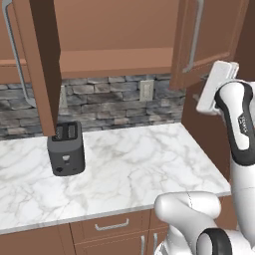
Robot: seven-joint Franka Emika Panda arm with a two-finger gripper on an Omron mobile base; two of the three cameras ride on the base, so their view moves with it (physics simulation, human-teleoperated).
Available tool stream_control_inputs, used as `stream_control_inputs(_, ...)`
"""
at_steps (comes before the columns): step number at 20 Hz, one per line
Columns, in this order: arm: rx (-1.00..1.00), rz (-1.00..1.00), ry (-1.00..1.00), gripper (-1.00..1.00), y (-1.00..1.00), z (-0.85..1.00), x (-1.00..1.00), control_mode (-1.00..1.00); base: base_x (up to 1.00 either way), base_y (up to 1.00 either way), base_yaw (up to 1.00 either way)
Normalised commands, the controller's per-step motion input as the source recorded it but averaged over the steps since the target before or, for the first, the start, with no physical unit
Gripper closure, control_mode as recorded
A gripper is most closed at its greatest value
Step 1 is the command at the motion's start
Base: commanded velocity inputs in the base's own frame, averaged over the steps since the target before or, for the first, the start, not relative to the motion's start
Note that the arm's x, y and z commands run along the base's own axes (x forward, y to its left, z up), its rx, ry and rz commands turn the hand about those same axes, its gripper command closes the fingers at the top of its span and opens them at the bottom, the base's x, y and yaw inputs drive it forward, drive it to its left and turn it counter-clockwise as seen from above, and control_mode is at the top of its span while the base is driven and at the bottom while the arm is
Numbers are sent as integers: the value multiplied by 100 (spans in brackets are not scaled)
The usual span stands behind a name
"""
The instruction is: Open the cabinet and move the ladle to the pot. Then close the cabinet.
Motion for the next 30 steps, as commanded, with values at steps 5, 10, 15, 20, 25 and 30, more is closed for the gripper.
stream_control_inputs(5, 0, 0, 1, -100, 31, -9, 58, -100, 0, 0, 0)
stream_control_inputs(10, 1, 0, 8, -100, 5, -9, 39, -100, 0, 0, 0)
stream_control_inputs(15, 0, 0, 9, -100, 0, -4, 48, -100, 0, 0, 0)
stream_control_inputs(20, 0, 0, 11, -100, 0, 0, 69, -100, 0, 0, 0)
stream_control_inputs(25, 0, 0, 13, -100, 0, -3, 73, -100, 0, 0, 0)
stream_control_inputs(30, 0, 0, 12, -100, 0, -7, 57, -100, 0, 0, 0)
